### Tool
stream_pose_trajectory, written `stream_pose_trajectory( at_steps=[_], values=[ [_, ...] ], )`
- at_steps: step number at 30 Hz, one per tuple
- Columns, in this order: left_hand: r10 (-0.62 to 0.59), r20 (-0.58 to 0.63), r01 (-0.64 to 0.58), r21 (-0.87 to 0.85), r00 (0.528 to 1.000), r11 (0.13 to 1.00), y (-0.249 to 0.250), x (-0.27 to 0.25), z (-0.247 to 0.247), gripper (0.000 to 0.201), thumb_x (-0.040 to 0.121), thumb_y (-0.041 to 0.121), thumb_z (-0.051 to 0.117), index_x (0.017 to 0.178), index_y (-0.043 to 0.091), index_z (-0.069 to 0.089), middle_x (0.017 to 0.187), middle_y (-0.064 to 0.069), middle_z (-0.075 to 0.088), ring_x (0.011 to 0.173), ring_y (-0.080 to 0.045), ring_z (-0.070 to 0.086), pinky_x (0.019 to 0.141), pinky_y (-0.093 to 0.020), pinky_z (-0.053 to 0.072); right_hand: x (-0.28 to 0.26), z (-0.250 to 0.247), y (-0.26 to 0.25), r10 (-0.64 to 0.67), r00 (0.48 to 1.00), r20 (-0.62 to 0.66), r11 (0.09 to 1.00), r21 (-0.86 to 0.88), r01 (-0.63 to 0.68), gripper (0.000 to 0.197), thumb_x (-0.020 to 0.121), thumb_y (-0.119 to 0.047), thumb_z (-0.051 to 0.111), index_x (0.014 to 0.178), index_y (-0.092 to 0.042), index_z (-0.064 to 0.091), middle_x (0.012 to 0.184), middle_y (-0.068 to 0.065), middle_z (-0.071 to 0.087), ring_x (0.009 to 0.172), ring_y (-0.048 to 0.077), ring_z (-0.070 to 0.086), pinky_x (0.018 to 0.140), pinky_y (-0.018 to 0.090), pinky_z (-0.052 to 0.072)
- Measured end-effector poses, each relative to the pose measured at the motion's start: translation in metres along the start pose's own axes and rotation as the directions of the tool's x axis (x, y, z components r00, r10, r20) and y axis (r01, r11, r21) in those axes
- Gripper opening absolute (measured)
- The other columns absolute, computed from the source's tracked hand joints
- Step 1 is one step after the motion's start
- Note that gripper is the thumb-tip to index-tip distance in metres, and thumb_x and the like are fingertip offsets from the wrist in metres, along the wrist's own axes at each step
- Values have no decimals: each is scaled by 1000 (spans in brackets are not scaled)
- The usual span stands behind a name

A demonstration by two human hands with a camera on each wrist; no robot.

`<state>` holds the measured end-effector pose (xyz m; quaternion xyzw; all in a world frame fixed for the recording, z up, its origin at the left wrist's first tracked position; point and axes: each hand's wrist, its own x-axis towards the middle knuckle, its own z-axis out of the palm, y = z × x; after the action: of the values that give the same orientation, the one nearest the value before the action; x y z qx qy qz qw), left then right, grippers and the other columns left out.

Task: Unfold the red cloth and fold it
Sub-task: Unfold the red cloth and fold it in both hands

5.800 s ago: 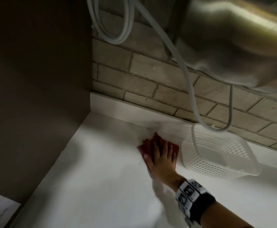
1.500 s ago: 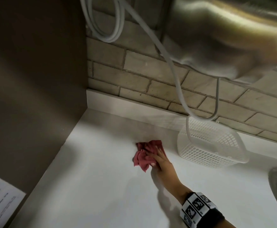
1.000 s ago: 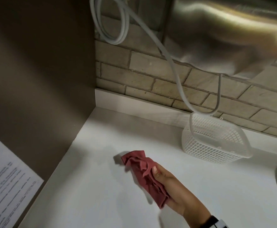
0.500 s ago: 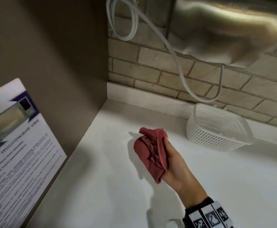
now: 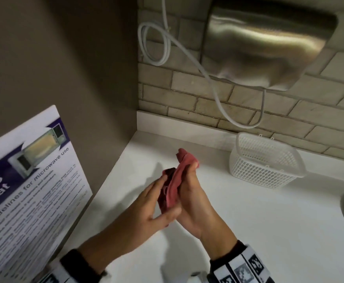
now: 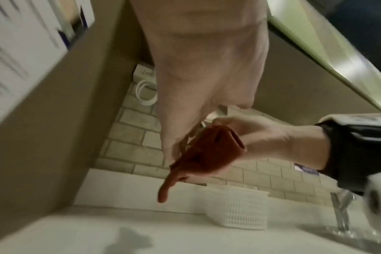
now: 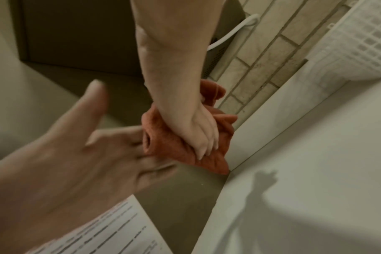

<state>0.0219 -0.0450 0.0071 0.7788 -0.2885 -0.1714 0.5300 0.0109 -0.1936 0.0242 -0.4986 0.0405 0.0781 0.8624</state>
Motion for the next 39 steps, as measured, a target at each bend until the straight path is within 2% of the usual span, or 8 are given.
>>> stream_pose_trajectory(
  at_steps=[3, 6, 12, 21, 25, 32, 36, 39],
  values=[
    [67, -5, -67, -148, 998, 987, 3, 27, 12, 72, 91, 42, 62, 152, 41, 23, 149, 21, 41, 137, 0, 41, 106, -22, 39, -7, 7, 1, -3, 998, 56, 997, -70, 7, 57, 91, -67, 11, 98, -59, 68, 101, 6, 62, 96, 22, 62, 96, 57, 44],
    [27, 24, -24, -107, 999, 994, 0, 40, 11, 65, 93, 38, 58, 151, 39, 29, 142, 17, 54, 132, 0, 47, 111, -28, 37, -6, -3, 1, 17, 1000, 4, 998, -64, -17, 53, 87, -76, 21, 128, -59, 51, 134, 11, 58, 127, 28, 54, 113, 62, 32],
    [-50, -169, 29, -128, 984, 991, -10, 51, -3, 31, 100, 40, 49, 123, 26, 64, 112, 9, 73, 108, -7, 66, 104, -42, 47, -10, -28, -8, 95, 995, 43, 875, -481, -63, 62, 83, -79, 4, 132, -64, 40, 151, -15, 40, 142, 5, 34, 122, 36, 22],
    [-88, -205, -19, -469, 975, 883, 28, 52, -24, 27, 95, 32, 46, 111, 24, 67, 108, 16, 73, 105, 3, 66, 83, -8, 48, 15, -72, 4, 124, 978, -165, 934, -315, -171, 81, 90, -74, 8, 144, -29, 49, 142, -7, 58, 134, 9, 48, 121, 39, 23],
    [-85, -204, -12, -432, 975, 902, 21, 54, -27, 26, 99, 28, 45, 108, 25, 69, 107, 12, 74, 104, -2, 67, 84, -11, 49, 15, -63, -2, 127, 985, -114, 992, -5, -128, 79, 97, -64, 18, 140, -7, 51, 139, 12, 59, 132, 18, 53, 117, 34, 29],
    [-83, -240, 21, -253, 967, 967, -1, 53, -35, 32, 98, 42, 51, 103, 20, 74, 103, 0, 75, 105, -16, 68, 98, -32, 50, 11, -66, -12, -44, 999, -16, 952, -303, 37, 41, 96, -27, 59, 116, 9, 59, 95, 12, 60, 84, 21, 53, 78, 31, 40],
    [-129, -406, 50, -200, 905, 979, 1, 55, -35, 28, 92, 47, 59, 90, 24, 75, 90, 1, 76, 86, -13, 69, 75, -17, 50, 12, -62, -26, -170, 983, -66, 954, -261, 148, 30, 98, -21, 55, 113, 4, 62, 98, 5, 71, 96, 16, 63, 100, 35, 44],
    [-113, -408, 27, -210, 906, 977, 3, 57, -37, 40, 84, 61, 63, 85, 23, 76, 85, -7, 75, 78, -14, 66, 81, -37, 54, 12, -58, -38, -229, 969, -92, 946, -254, 200, 26, 95, -22, 54, 110, -3, 64, 96, 6, 72, 94, 18, 65, 102, 42, 46]
  ],
)
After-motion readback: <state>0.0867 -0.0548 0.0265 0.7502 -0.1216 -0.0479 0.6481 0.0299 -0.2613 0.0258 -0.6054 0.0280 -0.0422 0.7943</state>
